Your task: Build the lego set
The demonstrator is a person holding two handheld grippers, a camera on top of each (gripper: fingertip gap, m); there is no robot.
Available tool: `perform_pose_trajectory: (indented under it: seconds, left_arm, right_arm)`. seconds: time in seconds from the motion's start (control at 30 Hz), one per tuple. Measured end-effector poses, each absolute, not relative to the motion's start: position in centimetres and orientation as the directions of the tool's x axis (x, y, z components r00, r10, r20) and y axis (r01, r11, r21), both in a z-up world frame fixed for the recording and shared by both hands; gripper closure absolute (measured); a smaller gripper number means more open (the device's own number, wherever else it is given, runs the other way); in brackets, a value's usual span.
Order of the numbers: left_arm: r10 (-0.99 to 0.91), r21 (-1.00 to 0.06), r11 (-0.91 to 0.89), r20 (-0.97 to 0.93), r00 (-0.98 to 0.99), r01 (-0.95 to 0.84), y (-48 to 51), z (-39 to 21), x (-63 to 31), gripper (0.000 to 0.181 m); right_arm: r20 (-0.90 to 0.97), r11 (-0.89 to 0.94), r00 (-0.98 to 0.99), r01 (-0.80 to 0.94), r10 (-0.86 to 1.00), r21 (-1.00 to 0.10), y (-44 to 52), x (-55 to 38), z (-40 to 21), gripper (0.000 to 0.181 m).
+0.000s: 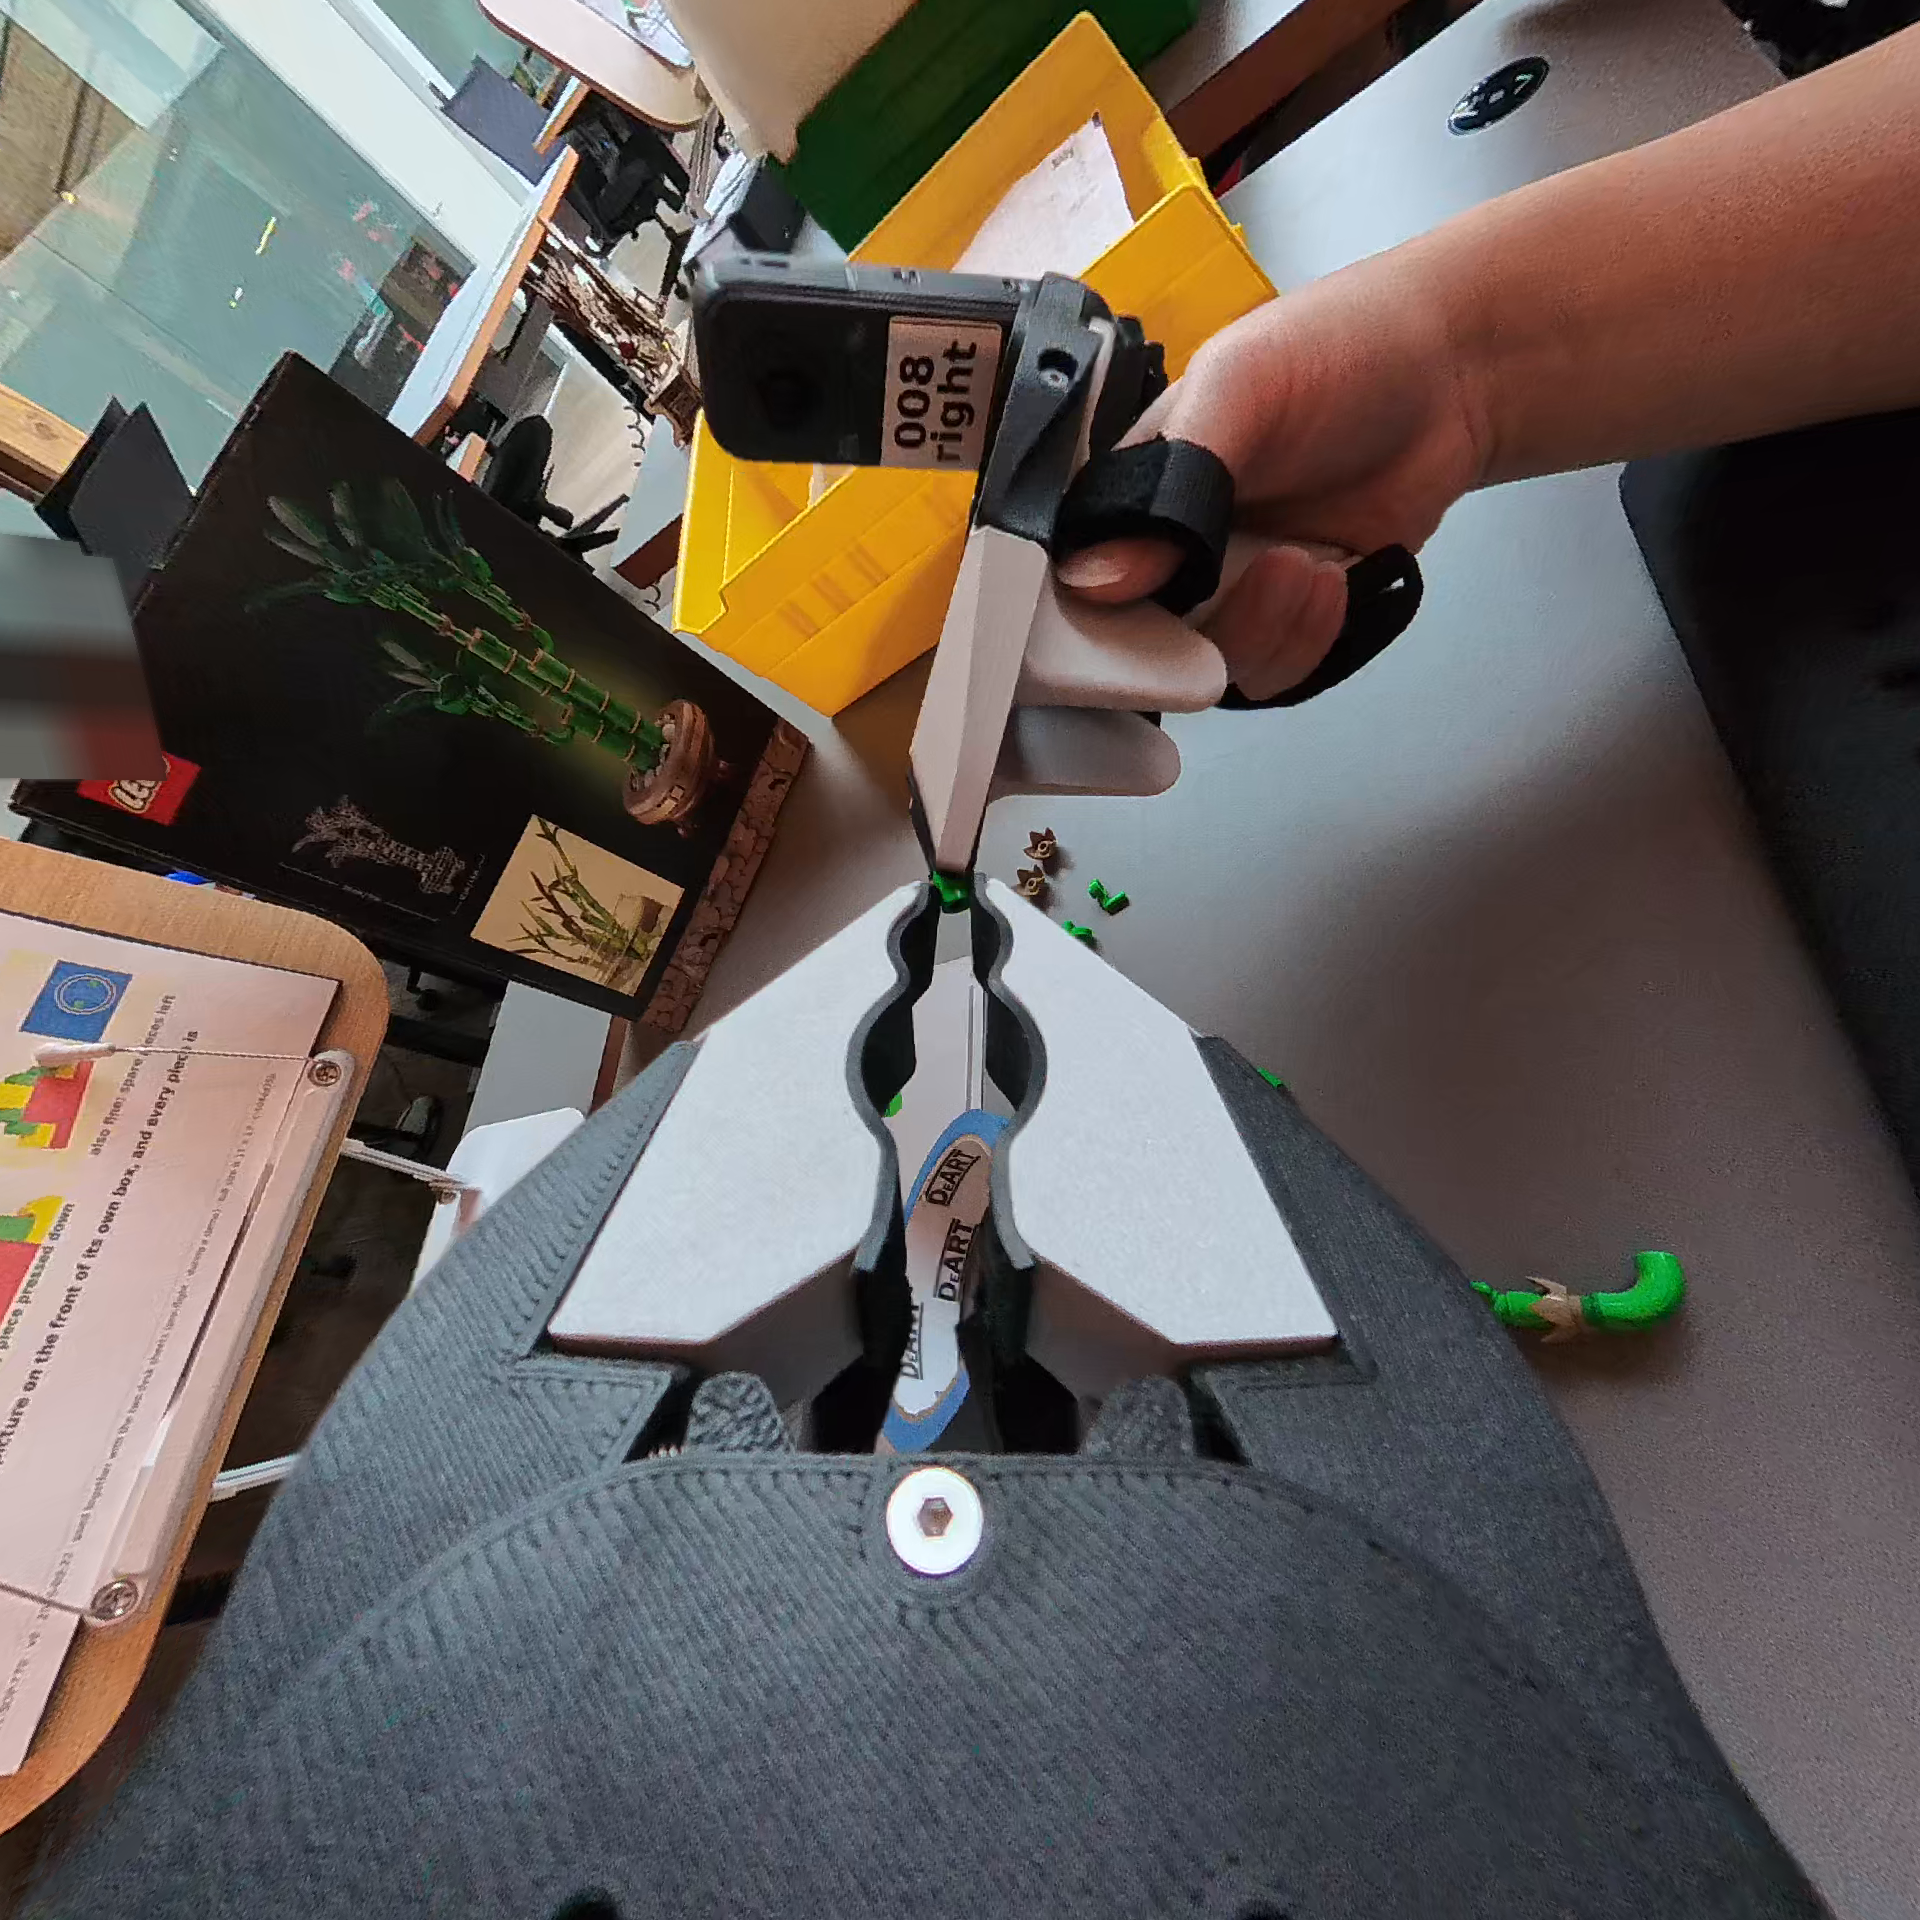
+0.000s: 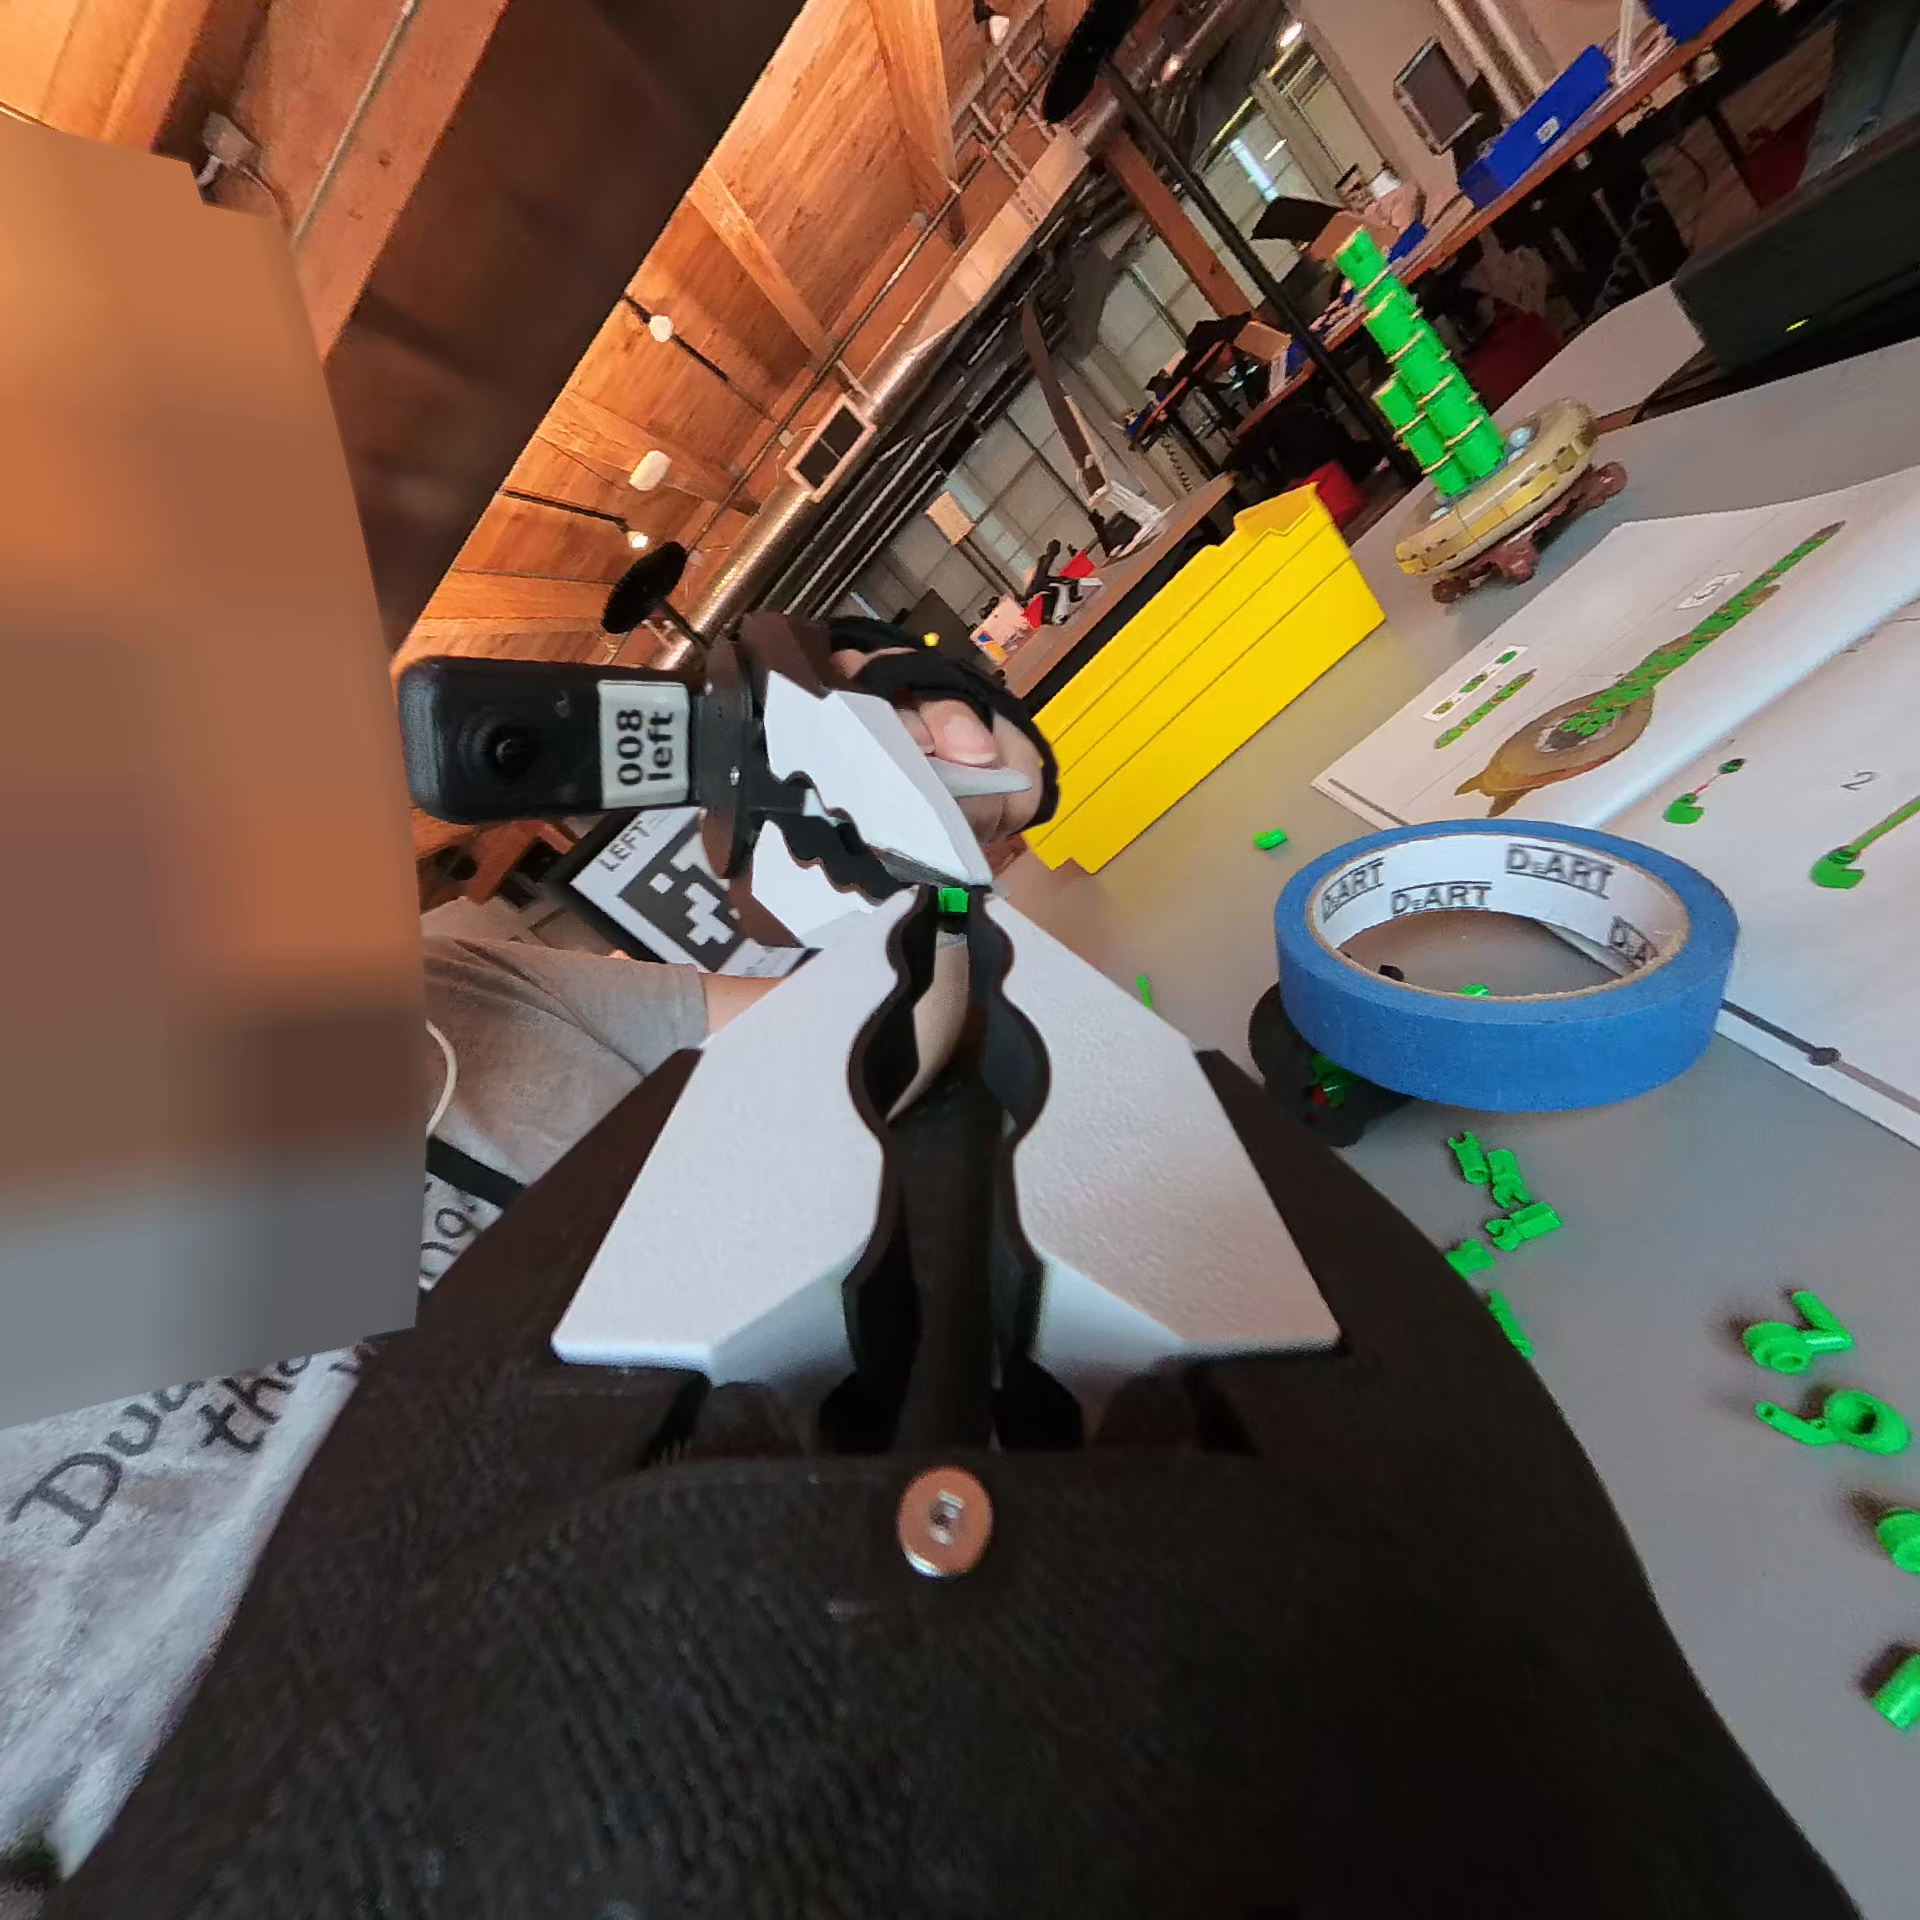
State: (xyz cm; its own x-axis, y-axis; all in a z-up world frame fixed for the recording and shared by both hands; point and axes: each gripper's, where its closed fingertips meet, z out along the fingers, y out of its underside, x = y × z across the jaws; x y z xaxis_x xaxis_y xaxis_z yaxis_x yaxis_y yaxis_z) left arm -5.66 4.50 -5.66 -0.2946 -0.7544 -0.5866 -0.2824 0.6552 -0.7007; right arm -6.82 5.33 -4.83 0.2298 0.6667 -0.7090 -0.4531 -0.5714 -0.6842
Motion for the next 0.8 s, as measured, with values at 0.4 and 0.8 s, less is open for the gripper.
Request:
perform_pose_trajectory:
  seconds: [0.4, 0.8]
  left_arm:
    - [-0.980, -0.894, 0.079, 0.011, -0.198, -0.441, 7.9, -0.3, -11.2, 0.143]
    - [-0.929, -0.628, -0.349, 0.329, 0.170, -0.695, 2.4, -14.1, -17.9, 0.136]
  right_arm:
    - [-0.274, -0.053, 0.813, -0.288, 0.514, -0.956, 5.4, 1.3, -2.5, 0.179]
    - [-0.136, -0.054, 0.832, -0.127, 0.538, -0.990, 5.4, -1.4, -3.3, 0.178]
